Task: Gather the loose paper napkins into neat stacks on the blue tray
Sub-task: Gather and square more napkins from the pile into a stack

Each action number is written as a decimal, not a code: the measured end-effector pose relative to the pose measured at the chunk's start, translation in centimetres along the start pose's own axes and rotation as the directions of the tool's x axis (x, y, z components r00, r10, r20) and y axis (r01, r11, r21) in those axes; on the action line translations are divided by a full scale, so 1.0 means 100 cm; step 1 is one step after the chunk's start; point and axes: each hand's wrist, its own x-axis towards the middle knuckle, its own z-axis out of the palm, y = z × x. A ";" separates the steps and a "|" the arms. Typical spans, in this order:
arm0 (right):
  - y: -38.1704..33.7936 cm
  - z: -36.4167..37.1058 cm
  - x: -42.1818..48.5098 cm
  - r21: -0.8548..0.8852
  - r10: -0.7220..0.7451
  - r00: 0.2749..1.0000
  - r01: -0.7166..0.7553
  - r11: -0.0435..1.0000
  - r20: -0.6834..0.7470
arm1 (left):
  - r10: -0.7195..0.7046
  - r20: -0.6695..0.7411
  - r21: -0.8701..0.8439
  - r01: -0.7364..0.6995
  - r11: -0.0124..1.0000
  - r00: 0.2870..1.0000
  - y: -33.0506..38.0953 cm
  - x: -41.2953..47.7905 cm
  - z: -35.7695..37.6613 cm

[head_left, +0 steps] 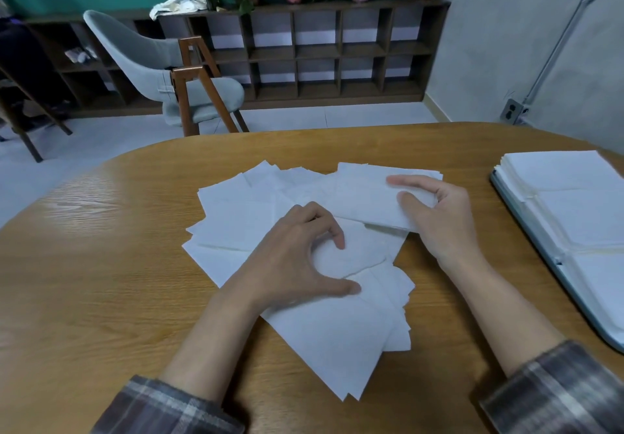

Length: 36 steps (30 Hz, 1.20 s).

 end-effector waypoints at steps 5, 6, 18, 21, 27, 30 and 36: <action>-0.007 0.002 -0.004 0.044 -0.071 0.995 0.068 0.997 0.070 | 0.049 -0.039 0.020 -0.048 0.999 0.998 0.001 -0.001 0.000; -0.008 0.002 -0.004 0.047 -0.086 0.992 0.082 0.996 0.088 | 0.062 -0.064 0.017 -0.061 0.998 0.996 0.001 -0.001 0.000; -0.012 -0.001 -0.004 0.134 -0.175 0.949 0.143 0.981 0.264 | -0.112 -0.197 -0.542 -0.013 0.840 0.974 0.009 -0.003 -0.014; -0.015 -0.002 -0.007 0.239 -0.169 0.906 0.078 0.968 0.388 | -0.160 -0.174 -0.591 0.027 0.806 0.972 0.012 -0.002 -0.015; -0.014 0.007 -0.012 0.250 -0.095 0.938 0.009 0.968 0.334 | -0.206 -0.166 -0.646 0.051 0.762 0.965 0.017 -0.002 -0.017; -0.012 0.006 -0.009 0.295 -0.002 0.955 -0.090 0.951 0.298 | -0.256 -0.286 -0.597 0.037 0.801 0.923 0.013 -0.001 -0.018; -0.020 0.010 -0.016 0.350 -0.015 0.909 -0.146 0.926 0.418 | -0.314 -0.373 -0.610 0.024 0.792 0.873 0.011 0.002 -0.018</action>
